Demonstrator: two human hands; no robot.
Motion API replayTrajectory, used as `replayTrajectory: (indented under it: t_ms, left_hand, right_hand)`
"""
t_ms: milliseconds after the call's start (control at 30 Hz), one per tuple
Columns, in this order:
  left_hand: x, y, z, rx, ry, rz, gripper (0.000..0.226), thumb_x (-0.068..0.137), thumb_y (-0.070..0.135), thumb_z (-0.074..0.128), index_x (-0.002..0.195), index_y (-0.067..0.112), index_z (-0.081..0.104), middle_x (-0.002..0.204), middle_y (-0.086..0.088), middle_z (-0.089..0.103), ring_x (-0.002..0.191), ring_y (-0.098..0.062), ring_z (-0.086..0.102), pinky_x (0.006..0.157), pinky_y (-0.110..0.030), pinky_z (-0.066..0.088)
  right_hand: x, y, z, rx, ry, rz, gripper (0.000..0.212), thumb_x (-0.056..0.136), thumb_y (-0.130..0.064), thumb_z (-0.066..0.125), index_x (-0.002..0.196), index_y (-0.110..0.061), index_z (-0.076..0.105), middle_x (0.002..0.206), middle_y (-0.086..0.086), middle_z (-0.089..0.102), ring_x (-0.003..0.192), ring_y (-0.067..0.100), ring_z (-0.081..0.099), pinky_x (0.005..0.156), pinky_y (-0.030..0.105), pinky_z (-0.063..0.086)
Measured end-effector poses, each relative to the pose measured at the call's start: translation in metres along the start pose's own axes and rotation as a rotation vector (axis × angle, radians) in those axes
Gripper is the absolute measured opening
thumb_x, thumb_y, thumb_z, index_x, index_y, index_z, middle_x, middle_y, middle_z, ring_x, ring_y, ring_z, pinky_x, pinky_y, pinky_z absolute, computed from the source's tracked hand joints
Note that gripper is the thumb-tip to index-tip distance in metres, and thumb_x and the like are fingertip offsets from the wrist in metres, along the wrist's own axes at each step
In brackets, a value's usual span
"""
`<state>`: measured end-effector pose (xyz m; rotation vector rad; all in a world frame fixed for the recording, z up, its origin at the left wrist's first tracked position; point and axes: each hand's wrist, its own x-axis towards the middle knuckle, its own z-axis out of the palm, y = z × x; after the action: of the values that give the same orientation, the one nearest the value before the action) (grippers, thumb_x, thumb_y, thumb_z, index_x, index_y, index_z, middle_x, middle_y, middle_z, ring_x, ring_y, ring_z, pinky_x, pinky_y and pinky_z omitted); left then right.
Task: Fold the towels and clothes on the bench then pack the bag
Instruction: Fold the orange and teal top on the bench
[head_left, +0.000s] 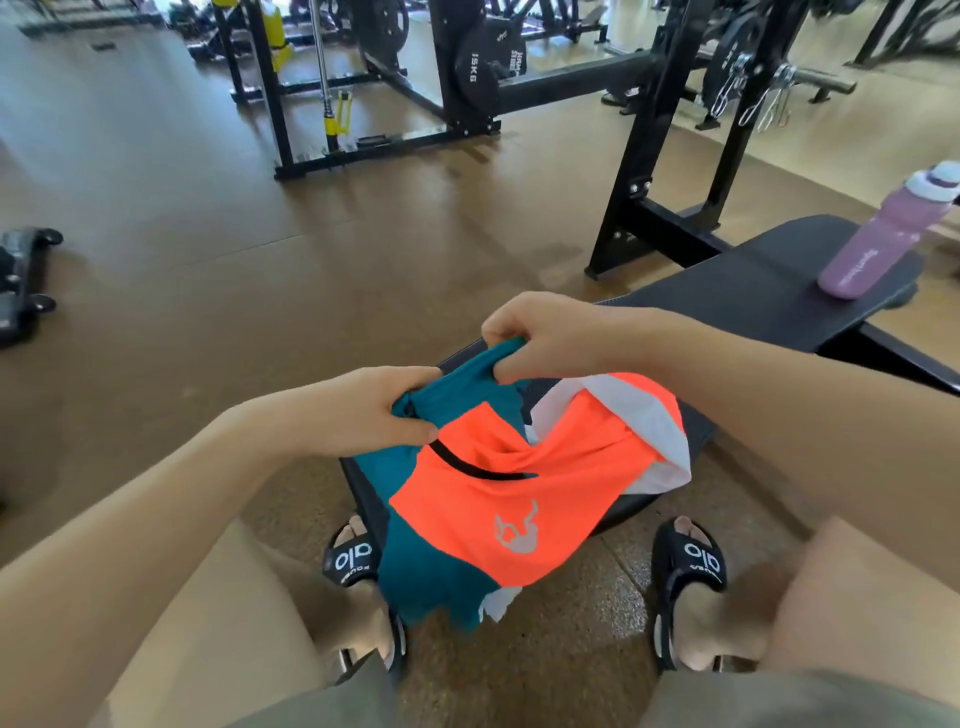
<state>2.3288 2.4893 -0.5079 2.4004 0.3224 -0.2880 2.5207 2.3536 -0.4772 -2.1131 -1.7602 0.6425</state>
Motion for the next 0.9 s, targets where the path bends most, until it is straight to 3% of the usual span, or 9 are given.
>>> replayTrajectory:
  t_ms: [67, 167, 300, 400, 500, 667, 800, 833, 900]
  left_hand:
    - [-0.002, 0.001, -0.010, -0.001, -0.026, -0.015, 0.022, 0.094, 0.028, 0.067, 0.111, 0.040, 0.060, 0.106, 0.020, 0.069, 0.101, 0.001, 0.063, 0.089, -0.027, 0.051]
    - [-0.006, 0.003, -0.030, 0.153, 0.112, 0.009, 0.017, 0.093, 0.028, 0.068, 0.096, 0.040, 0.056, 0.096, 0.018, 0.067, 0.090, 0.004, 0.060, 0.078, -0.021, 0.045]
    - [-0.009, 0.000, -0.048, 0.404, 0.315, 0.037, 0.034, 0.092, 0.026, 0.068, 0.080, 0.035, 0.037, 0.071, 0.006, 0.055, 0.070, -0.014, 0.057, 0.062, -0.025, 0.040]
    - [-0.008, 0.003, -0.051, 0.621, 0.516, 0.063, 0.028, 0.094, 0.037, 0.063, 0.095, 0.027, 0.036, 0.083, -0.005, 0.060, 0.079, -0.036, 0.062, 0.062, -0.040, 0.044]
    - [-0.004, 0.015, -0.063, 0.683, 0.753, 0.115, 0.034, 0.094, 0.034, 0.064, 0.110, 0.014, 0.042, 0.098, -0.014, 0.063, 0.084, -0.039, 0.065, 0.062, -0.042, 0.044]
    - [-0.010, 0.033, -0.094, 0.542, 0.967, 0.155, 0.042, 0.089, 0.030, 0.058, 0.124, 0.007, 0.053, 0.120, -0.020, 0.055, 0.111, -0.038, 0.052, 0.083, -0.049, 0.044]
    - [-0.008, 0.041, -0.109, -0.050, 1.125, 0.255, 0.033, 0.087, 0.033, 0.049, 0.106, 0.008, 0.059, 0.095, -0.005, 0.055, 0.089, -0.024, 0.054, 0.074, -0.039, 0.046]
    - [-0.007, 0.043, -0.112, -0.128, 1.160, 0.271, 0.030, 0.087, 0.034, 0.047, 0.100, 0.009, 0.055, 0.092, -0.003, 0.052, 0.085, -0.023, 0.050, 0.072, -0.041, 0.046]
    - [-0.002, 0.040, -0.112, -0.010, 1.211, 0.213, 0.035, 0.086, 0.040, 0.048, 0.103, 0.010, 0.054, 0.098, -0.014, 0.054, 0.092, -0.029, 0.051, 0.079, -0.044, 0.045]
  right_hand:
    - [0.005, -0.005, -0.003, -0.016, 0.017, -0.009, 0.022, 0.080, -0.006, 0.064, 0.067, -0.013, 0.047, 0.059, -0.005, 0.039, 0.050, 0.006, 0.038, 0.048, 0.021, 0.030]
    - [0.012, -0.006, -0.003, 0.152, 0.090, 0.045, 0.025, 0.085, -0.003, 0.060, 0.074, -0.016, 0.043, 0.068, -0.004, 0.044, 0.058, 0.004, 0.042, 0.056, 0.026, 0.045]
    - [0.012, -0.011, 0.002, 0.485, 0.096, 0.182, 0.019, 0.097, -0.005, 0.052, 0.088, -0.017, 0.041, 0.081, 0.002, 0.050, 0.062, 0.007, 0.053, 0.055, 0.024, 0.048]
    - [0.012, -0.027, 0.005, 0.715, 0.095, 0.245, 0.012, 0.098, -0.009, 0.050, 0.097, -0.017, 0.041, 0.084, 0.008, 0.049, 0.070, 0.018, 0.050, 0.058, 0.031, 0.042]
    - [0.010, -0.052, 0.003, 1.013, 0.105, 0.242, 0.021, 0.098, -0.027, 0.061, 0.102, -0.017, 0.044, 0.069, 0.001, 0.052, 0.059, 0.013, 0.049, 0.058, 0.033, 0.036]
    - [0.014, -0.108, -0.021, 1.350, 0.110, 0.141, 0.009, 0.097, -0.016, 0.057, 0.089, -0.017, 0.052, 0.073, 0.004, 0.054, 0.059, 0.014, 0.053, 0.058, 0.027, 0.041]
    - [0.015, -0.147, -0.045, 1.473, 0.149, 0.083, 0.017, 0.099, -0.011, 0.053, 0.083, -0.015, 0.052, 0.057, 0.001, 0.054, 0.043, 0.010, 0.055, 0.043, 0.018, 0.046]
    - [0.017, -0.150, -0.048, 1.437, 0.179, 0.068, 0.015, 0.098, -0.012, 0.056, 0.084, -0.015, 0.053, 0.058, 0.001, 0.056, 0.044, 0.010, 0.056, 0.044, 0.019, 0.047]
    - [0.021, -0.148, -0.050, 1.309, 0.271, 0.075, 0.008, 0.093, -0.017, 0.064, 0.089, -0.014, 0.058, 0.067, 0.005, 0.060, 0.054, 0.015, 0.060, 0.052, 0.024, 0.052]
